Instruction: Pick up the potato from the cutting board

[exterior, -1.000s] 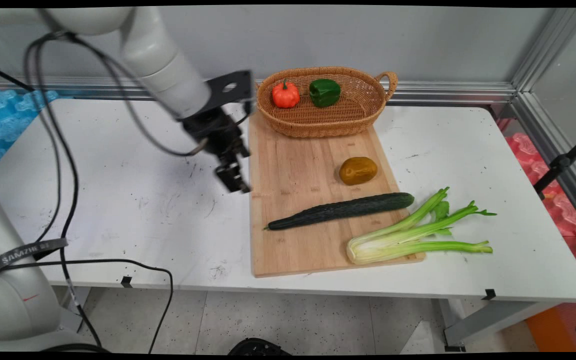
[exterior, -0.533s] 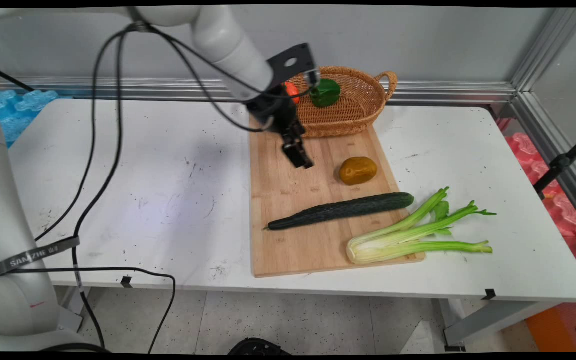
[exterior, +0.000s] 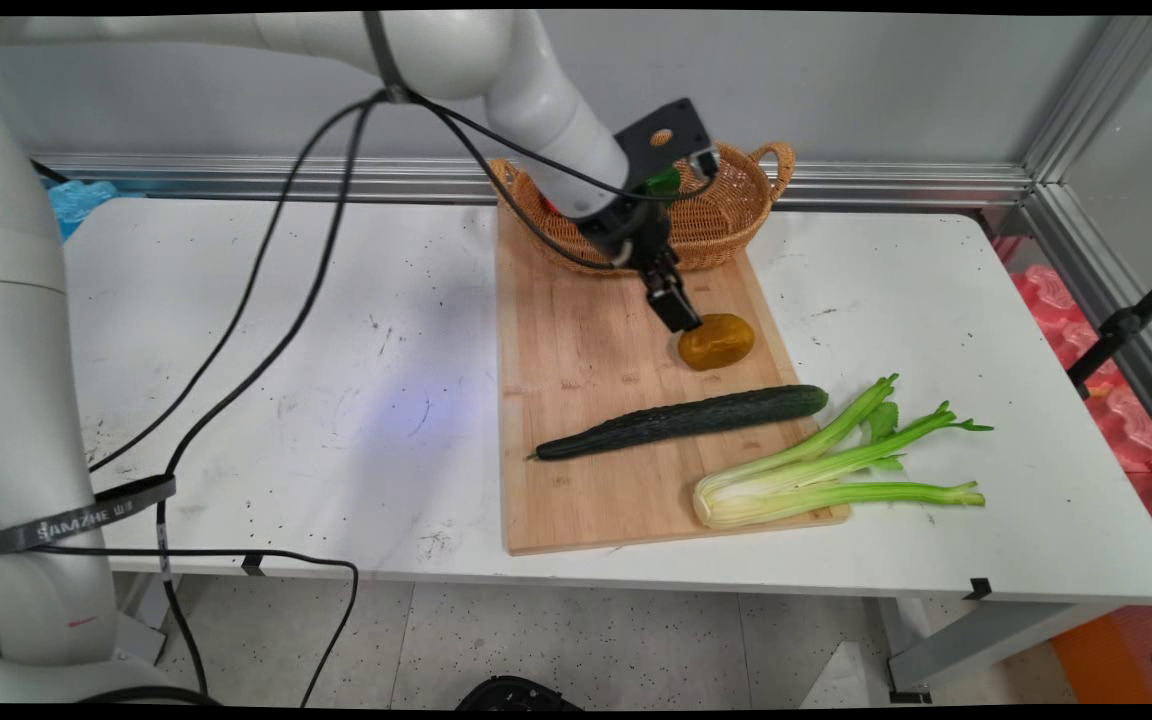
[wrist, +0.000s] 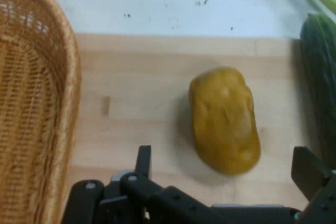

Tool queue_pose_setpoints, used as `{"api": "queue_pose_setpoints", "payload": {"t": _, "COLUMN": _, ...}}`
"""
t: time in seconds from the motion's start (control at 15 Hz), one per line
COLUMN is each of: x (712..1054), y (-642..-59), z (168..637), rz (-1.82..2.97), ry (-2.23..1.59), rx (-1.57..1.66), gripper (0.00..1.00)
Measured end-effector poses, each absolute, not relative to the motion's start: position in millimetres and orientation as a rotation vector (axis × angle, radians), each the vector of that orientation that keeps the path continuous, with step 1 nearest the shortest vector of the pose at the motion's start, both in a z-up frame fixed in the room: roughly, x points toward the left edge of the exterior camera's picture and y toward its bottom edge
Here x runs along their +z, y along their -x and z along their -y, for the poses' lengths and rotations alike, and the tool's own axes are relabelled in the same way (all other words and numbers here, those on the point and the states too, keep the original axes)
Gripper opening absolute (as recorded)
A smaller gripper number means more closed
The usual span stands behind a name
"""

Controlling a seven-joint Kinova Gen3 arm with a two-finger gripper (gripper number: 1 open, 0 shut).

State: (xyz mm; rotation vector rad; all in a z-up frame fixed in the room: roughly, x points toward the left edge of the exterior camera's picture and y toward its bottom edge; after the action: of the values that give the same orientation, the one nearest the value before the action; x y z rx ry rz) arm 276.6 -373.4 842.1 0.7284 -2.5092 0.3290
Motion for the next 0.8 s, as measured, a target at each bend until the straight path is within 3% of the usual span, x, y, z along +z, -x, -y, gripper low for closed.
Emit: {"api": "queue_pose_setpoints", "payload": {"t": 0.8, "x": 781, "y": -242, "z": 393, "rz": 2.456, "ry": -0.767, "rx": 0.343, "gripper": 1.0}}
